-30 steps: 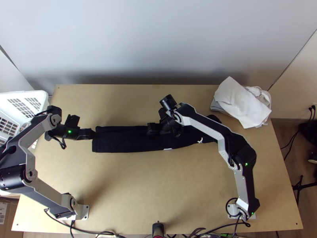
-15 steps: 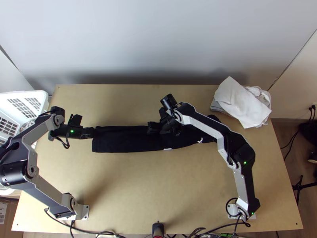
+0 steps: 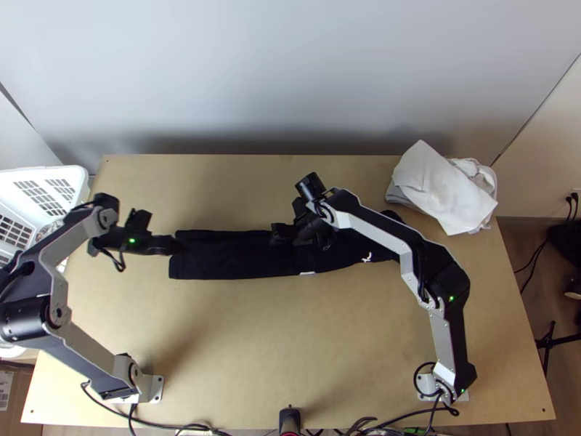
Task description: Fold the t-shirt
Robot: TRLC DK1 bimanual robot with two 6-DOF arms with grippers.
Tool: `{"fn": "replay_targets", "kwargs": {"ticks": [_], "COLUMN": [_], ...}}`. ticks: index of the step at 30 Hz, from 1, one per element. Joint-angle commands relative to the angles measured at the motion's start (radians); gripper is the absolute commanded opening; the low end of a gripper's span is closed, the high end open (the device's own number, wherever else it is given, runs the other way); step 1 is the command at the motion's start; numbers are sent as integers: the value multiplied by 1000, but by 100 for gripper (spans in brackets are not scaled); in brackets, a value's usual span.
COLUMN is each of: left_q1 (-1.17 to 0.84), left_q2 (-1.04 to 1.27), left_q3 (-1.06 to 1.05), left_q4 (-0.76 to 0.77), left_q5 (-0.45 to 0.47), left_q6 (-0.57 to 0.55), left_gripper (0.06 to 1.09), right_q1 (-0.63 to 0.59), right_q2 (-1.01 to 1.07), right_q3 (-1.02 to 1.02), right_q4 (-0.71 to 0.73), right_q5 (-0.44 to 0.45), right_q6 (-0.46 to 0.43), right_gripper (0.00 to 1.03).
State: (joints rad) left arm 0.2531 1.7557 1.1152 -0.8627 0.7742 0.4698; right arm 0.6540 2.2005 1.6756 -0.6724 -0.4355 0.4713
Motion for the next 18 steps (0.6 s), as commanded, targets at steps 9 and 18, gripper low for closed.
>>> {"fn": "replay_targets", "kwargs": {"ticks": [9, 18], "left_q1": [18, 6], "left_q2": [30, 102], "left_q3": [-15, 17], "left_q4": [-9, 1], "left_q5": [-133, 56], "left_q6": [52, 35], "left_gripper": [104, 104], "right_q1": [-13, -19], "right_q2": [-12, -25], "right_q3": [-5, -20], "right_q4": [-13, -15], "right_q5": [1, 1], "right_q6": [3, 3], "right_gripper": [98, 98]}}
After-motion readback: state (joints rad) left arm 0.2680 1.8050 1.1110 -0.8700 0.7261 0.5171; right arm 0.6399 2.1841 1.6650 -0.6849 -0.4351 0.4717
